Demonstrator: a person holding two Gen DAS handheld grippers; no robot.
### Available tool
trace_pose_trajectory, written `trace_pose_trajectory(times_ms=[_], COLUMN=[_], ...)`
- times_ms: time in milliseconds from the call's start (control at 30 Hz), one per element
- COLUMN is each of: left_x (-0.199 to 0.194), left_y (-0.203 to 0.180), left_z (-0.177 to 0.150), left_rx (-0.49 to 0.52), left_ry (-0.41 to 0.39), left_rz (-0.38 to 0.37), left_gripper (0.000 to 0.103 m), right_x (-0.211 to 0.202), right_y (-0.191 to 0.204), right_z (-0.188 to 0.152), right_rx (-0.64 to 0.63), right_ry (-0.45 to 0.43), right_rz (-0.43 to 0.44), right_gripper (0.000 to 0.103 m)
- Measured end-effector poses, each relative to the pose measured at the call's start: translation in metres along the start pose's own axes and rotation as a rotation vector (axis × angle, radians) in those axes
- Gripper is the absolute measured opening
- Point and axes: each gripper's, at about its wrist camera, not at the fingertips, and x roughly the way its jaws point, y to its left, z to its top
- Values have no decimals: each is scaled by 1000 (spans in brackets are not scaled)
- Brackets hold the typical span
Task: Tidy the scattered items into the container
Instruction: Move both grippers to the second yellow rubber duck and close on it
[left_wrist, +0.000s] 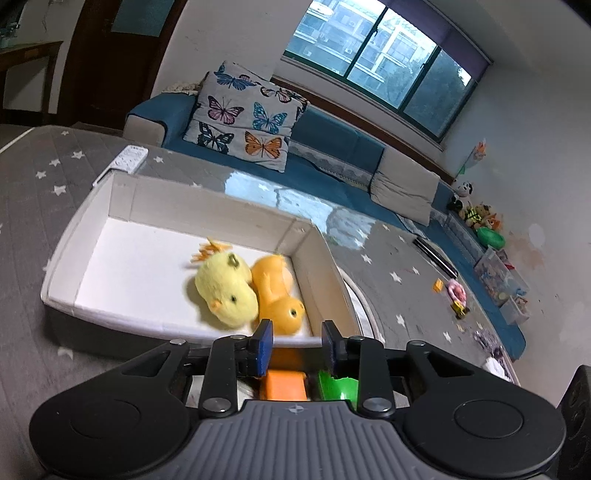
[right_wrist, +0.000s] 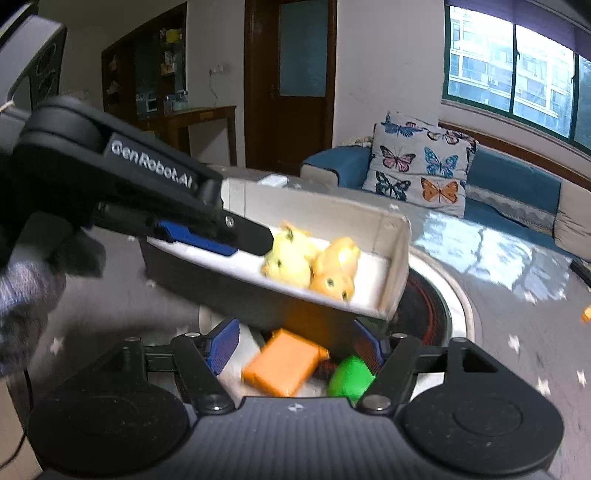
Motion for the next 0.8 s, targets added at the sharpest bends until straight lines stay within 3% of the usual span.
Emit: trace_pose_trajectory(times_ms=[100,533,800], left_x=[2,15,28], left_y=[-2,-11,-30], left_z=[-10,-34,-50], left_rx=[-4,-25,-9], left_ry=[21,96,166], left_rz=[-8,-33,-104], left_gripper=[32,32,32], right_x=[-7,-23,-32], right_y=[-3,-30,-43], right_z=[-15,-55,-71], right_rx=[6,109,135], right_ry=[16,49,71], right_rz=[-18,-89,-133], right_gripper=[77,77,77])
